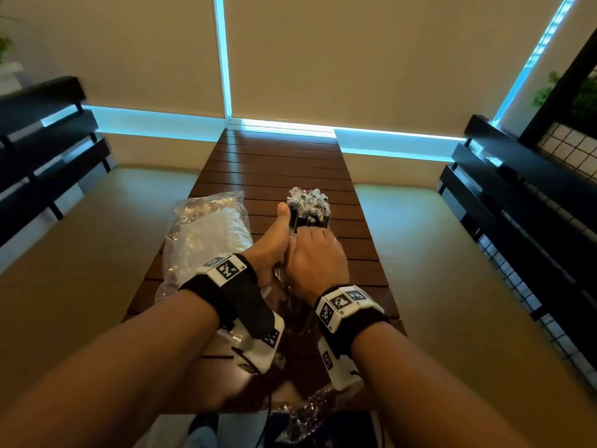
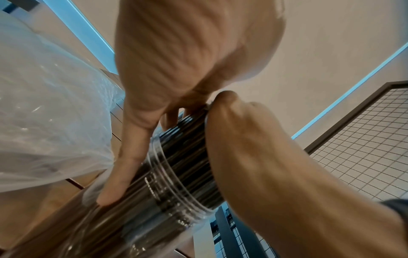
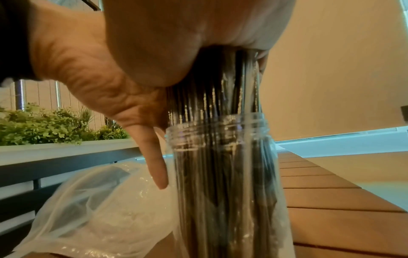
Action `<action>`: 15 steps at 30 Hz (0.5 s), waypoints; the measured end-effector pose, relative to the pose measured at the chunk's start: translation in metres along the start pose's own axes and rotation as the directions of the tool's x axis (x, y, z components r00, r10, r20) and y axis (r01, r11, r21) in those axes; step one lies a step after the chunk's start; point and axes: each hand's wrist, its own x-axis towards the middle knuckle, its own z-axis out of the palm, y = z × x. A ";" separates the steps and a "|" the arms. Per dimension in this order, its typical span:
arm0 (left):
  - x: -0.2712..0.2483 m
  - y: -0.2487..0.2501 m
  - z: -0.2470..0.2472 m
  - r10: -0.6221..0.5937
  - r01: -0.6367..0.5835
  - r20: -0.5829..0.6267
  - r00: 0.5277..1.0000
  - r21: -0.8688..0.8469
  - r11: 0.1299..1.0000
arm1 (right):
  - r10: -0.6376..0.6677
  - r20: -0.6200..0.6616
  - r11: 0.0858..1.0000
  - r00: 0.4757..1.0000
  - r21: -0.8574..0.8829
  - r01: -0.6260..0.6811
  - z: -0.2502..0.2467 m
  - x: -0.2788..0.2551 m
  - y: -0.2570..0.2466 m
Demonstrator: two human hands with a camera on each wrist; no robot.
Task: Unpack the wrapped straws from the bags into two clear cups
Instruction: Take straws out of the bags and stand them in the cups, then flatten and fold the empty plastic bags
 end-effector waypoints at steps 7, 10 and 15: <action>0.007 -0.017 0.008 -0.043 0.047 0.034 0.999 -0.147 0.988 | -0.010 -0.071 1.000 0.997 0.002 0.010 -0.014 -0.009 0.020; 0.012 -0.020 0.019 -0.077 0.099 0.101 0.992 -0.231 0.968 | 0.004 -0.050 1.000 0.999 -0.027 -0.005 -0.015 -0.010 0.034; 0.005 -0.017 0.001 0.045 -0.033 0.068 0.997 -0.160 0.987 | 0.035 -0.115 0.998 0.993 -0.039 -0.040 -0.038 -0.008 0.021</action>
